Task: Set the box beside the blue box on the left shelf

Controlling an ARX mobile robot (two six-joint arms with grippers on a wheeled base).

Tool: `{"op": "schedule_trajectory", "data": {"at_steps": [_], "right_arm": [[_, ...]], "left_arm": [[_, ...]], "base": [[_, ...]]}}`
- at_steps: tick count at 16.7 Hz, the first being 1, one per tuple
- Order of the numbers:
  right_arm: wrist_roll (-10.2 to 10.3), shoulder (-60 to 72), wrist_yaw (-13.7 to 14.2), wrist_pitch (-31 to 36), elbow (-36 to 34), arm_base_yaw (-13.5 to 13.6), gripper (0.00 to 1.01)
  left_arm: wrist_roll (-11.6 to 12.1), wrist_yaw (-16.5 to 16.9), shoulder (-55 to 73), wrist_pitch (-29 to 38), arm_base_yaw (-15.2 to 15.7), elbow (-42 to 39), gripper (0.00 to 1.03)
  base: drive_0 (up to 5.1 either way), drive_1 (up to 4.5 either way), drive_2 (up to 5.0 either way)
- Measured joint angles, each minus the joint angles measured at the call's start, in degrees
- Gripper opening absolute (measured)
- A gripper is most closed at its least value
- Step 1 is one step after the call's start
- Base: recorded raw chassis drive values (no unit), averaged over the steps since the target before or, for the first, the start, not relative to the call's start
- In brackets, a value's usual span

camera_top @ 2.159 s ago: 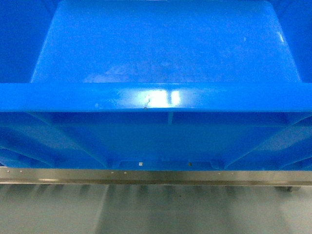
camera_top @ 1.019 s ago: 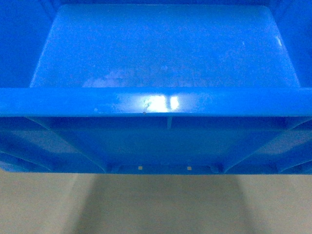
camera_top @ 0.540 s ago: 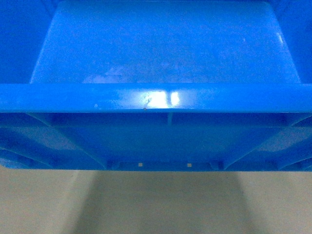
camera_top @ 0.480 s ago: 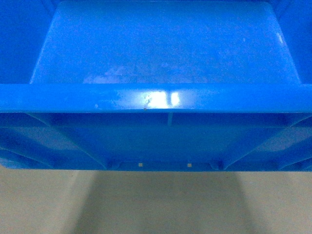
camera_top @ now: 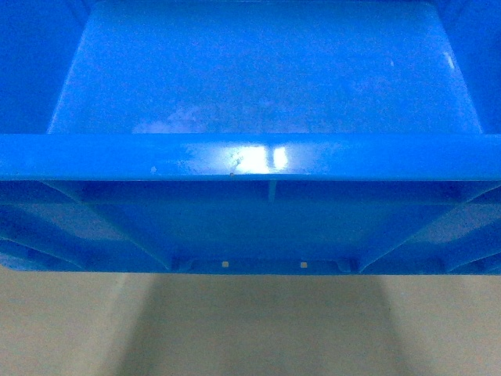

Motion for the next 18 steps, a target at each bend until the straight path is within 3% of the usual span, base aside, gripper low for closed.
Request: {"op": "schedule_trajectory", "data": {"at_steps": [4,18], "right_arm": [[0.0,0.0,0.0,0.0,0.0,0.0,0.08],[0.0,0.0,0.0,-0.1,0.0,0.0,0.08]], "left_arm": [[0.0,0.0,0.0,0.0,0.0,0.0,0.18],[0.0,0.0,-0.2,-0.1,0.0,0.0,0.18]], "base": [[0.0,0.0,0.0],[0.1,4.39,-4.2]]}}
